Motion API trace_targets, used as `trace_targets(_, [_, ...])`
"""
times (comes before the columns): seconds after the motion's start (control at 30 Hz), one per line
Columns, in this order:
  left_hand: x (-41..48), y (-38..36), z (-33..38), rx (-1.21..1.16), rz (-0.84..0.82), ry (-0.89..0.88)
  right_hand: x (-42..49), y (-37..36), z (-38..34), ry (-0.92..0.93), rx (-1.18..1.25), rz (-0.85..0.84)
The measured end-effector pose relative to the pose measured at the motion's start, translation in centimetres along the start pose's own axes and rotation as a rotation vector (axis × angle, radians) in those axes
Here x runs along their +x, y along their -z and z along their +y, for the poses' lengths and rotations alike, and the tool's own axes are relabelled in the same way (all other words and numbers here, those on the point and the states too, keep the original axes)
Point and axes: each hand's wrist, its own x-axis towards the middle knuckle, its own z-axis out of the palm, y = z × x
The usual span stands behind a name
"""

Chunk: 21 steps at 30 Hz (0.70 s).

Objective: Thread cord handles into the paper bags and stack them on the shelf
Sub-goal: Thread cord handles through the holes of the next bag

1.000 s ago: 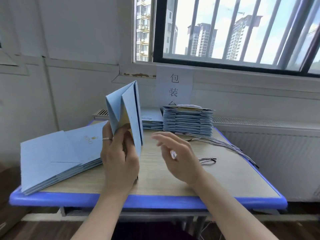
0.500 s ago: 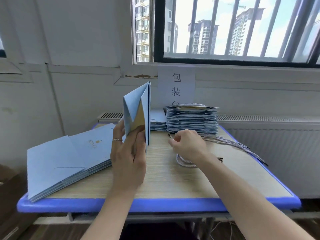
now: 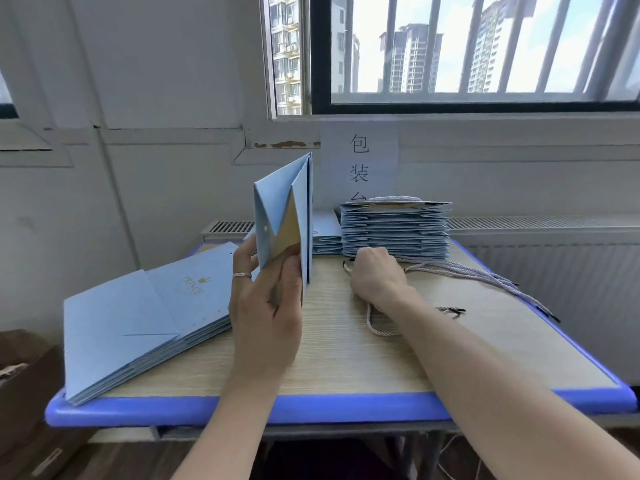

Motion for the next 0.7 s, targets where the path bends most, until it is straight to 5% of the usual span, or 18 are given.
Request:
trace_targets(0.17, [0.0,0.0,0.2,-0.013,-0.017,-0.017,0.0,0.6,1.3,0.012,0.303,0.261])
trace_targets(0.3, [0.0,-0.1,0.2,-0.016,-0.014,-0.009,-0.4,1.0,2.4,0.010,0.708,0.236])
trace_targets(0.5, [0.3,-0.1,0.0,0.020,0.003,0.030,-1.6,2.9,1.7,0.118,1.456,-0.255])
trace_targets(0.7, [0.6,-0.3,-0.2,0.024,0.046,-0.038,-2.9,3.3,0.5,0.353,1.548,-0.400])
